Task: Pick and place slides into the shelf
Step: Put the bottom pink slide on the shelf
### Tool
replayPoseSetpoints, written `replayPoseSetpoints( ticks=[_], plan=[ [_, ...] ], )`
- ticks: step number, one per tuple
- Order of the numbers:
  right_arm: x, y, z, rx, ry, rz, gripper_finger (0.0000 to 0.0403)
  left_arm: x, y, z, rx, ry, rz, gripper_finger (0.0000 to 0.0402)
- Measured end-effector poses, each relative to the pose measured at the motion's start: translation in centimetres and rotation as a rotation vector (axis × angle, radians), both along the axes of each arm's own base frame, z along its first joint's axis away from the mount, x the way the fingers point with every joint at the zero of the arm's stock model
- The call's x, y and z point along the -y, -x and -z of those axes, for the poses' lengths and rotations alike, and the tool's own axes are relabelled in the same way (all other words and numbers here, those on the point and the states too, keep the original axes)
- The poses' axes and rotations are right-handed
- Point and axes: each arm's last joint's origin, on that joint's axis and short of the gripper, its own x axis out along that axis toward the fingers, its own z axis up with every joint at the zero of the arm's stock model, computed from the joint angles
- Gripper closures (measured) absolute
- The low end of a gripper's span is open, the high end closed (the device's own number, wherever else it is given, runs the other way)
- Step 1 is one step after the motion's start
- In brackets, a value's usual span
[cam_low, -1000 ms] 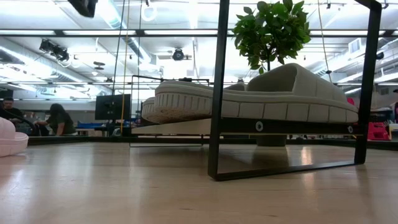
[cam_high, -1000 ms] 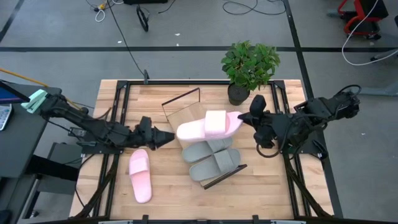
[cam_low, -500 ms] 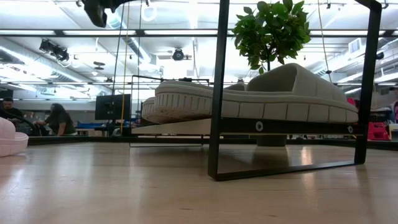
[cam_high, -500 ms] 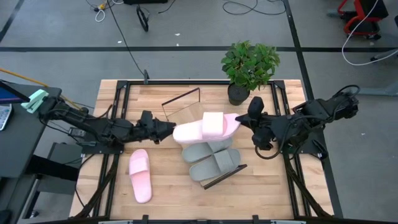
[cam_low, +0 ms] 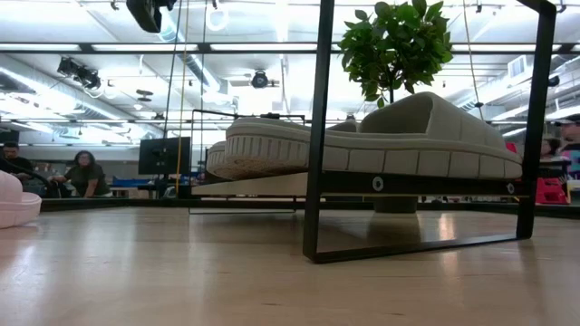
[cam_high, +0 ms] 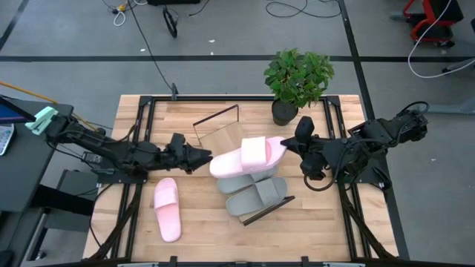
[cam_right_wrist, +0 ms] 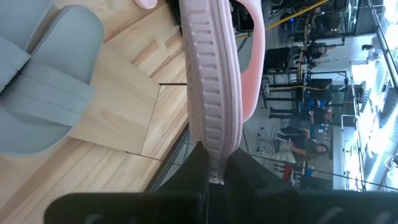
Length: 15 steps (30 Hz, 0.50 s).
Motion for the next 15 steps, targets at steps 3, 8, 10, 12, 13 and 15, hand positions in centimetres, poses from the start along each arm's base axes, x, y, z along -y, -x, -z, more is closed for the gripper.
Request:
replayPoseSetpoints(
  ticks=[3,8,10,12,13,15],
  plan=[
    [0.0,0.0,-0.1,0.009,0.001,0.002,0.0375,0.2,-0.3,0.5,-0.032,-0.007,0.019,0.0155],
    [0.0,0.0,-0.1,0.007,0.009,0.0,0.0375,0.4,-0.8,1.0,-0.052,0.006,0.039,0.0157],
    [0.0,0.0,-0.1,0.004,0.015,-0.005,0.0375,0.5,-0.9,1.1,-0.06,0.004,0.057,0.0158],
    [0.0,0.0,-0.1,0.004,0.016,-0.005,0.0375,0.5,-1.0,1.3,-0.069,-0.001,0.061,0.0157],
    [0.0,0.0,-0.1,0.004,0.016,-0.004,0.0375,0.5,-1.0,1.3,-0.069,-0.003,0.061,0.0156],
    [0.0,0.0,-0.1,0.005,0.016,-0.004,0.0375,0.5,-1.0,1.3,-0.072,-0.005,0.061,0.0154]
  ],
)
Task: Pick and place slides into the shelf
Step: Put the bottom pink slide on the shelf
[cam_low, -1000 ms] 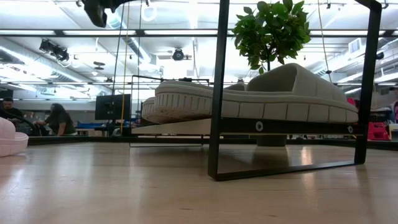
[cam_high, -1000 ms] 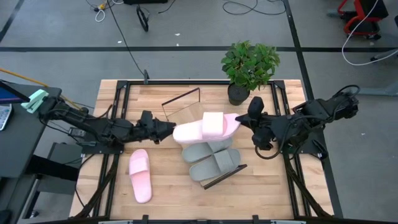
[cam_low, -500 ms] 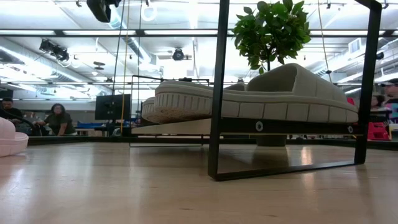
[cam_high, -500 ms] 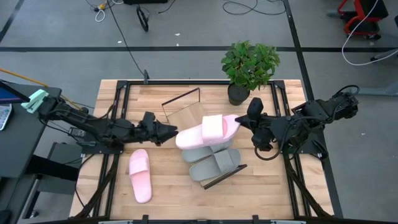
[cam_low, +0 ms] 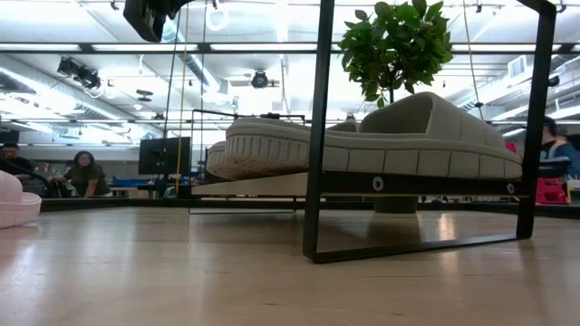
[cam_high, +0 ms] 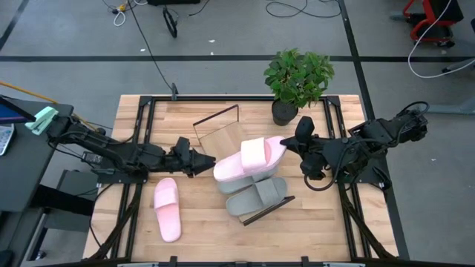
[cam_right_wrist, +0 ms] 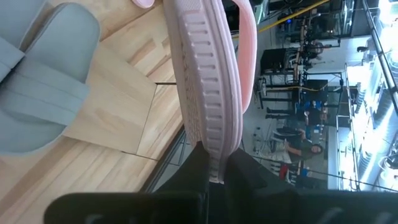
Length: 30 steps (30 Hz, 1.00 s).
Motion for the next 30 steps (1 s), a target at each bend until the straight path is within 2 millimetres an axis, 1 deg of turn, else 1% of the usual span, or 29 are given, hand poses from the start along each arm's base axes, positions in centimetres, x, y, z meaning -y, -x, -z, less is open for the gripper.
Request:
replayPoseSetpoints(
  ticks=[10,14,20,25,30],
  plan=[
    [0.0,0.0,0.0,0.002,0.005,0.002,0.0375,0.1,0.0,0.4,-0.037,-0.006,0.031,0.0155],
    [0.0,-0.2,-0.3,0.034,-0.009,0.003,0.0375,0.1,0.0,0.3,-0.03,-0.002,0.028,0.0158],
    [-0.1,-0.3,-0.4,0.048,-0.022,-0.005,0.0375,-0.8,-0.2,0.1,-0.006,0.008,-0.013,0.0174],
    [-0.1,-0.3,-0.4,0.049,-0.024,-0.003,0.0375,-1.3,-0.4,0.0,0.001,0.011,-0.035,0.0199],
    [-0.1,-0.3,-0.4,0.05,-0.03,-0.002,0.0375,-1.3,-0.4,0.0,0.003,0.014,-0.035,0.0249]
  ],
)
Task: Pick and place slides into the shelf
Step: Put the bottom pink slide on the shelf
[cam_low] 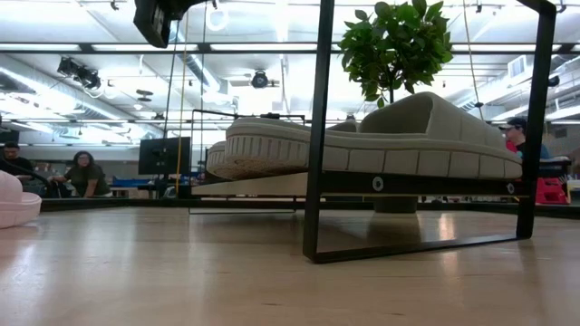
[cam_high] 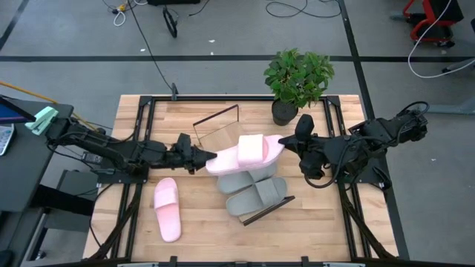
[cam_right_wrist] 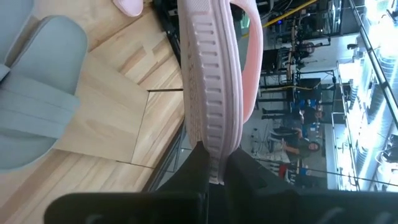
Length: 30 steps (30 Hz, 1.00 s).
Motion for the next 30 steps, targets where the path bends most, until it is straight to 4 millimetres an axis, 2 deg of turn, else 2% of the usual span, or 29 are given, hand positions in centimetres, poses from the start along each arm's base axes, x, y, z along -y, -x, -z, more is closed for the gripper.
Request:
replayPoseSetpoints(
  ticks=[7,15,24,30],
  plan=[
    [0.6,-0.2,-0.1,0.006,-0.002,0.029,0.0375,0.1,0.0,-0.7,0.067,0.005,0.019,0.0314],
    [1.3,-0.4,0.0,-0.004,-0.019,0.039,0.0372,0.0,0.0,-0.6,0.054,-0.05,0.018,0.0308],
    [1.6,-0.9,0.2,-0.006,-0.099,0.043,0.0242,-0.5,-0.1,-0.8,0.058,-0.144,-0.023,0.033],
    [1.8,-0.8,0.3,-0.02,-0.109,0.038,0.0177,-0.8,-0.2,-0.7,0.04,-0.209,-0.041,0.0333]
  ],
)
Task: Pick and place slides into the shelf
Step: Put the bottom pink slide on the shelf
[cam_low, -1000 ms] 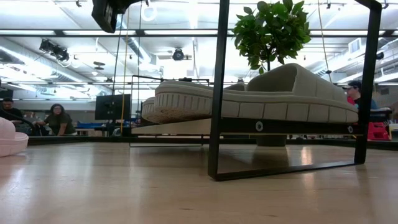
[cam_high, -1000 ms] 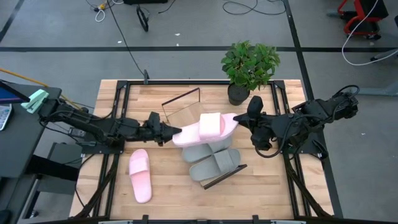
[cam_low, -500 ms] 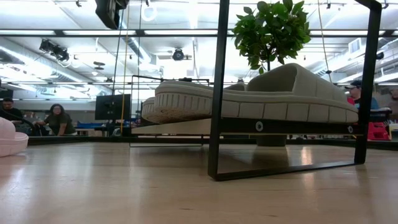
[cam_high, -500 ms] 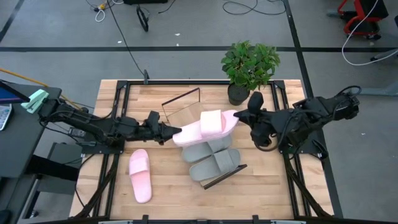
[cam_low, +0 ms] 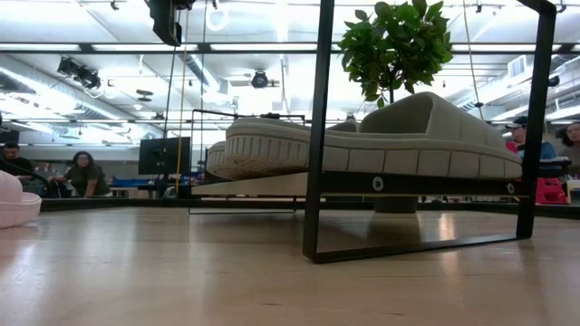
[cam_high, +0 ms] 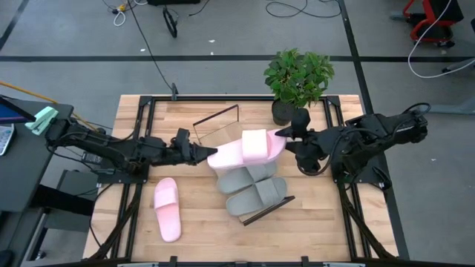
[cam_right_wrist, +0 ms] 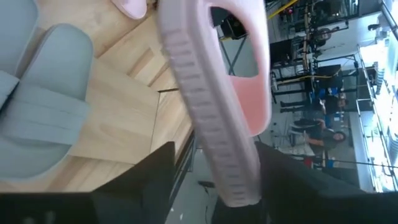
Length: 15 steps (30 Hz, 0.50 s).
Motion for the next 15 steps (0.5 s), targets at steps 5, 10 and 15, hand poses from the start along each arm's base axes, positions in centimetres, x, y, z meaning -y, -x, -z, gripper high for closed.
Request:
replayPoseSetpoints(
  ticks=[5,10,15],
  plan=[
    [0.1,0.1,0.1,-0.013,0.012,0.009,0.0139,0.0,0.0,0.5,-0.055,-0.025,-0.011,0.0338],
    [0.2,0.4,0.5,-0.061,0.025,0.035,0.0125,-0.2,0.0,0.8,-0.087,-0.047,-0.059,0.0336],
    [0.5,1.0,1.0,-0.069,-0.045,0.161,0.0128,-0.3,0.1,1.2,-0.144,-0.104,-0.122,0.0345]
  ],
)
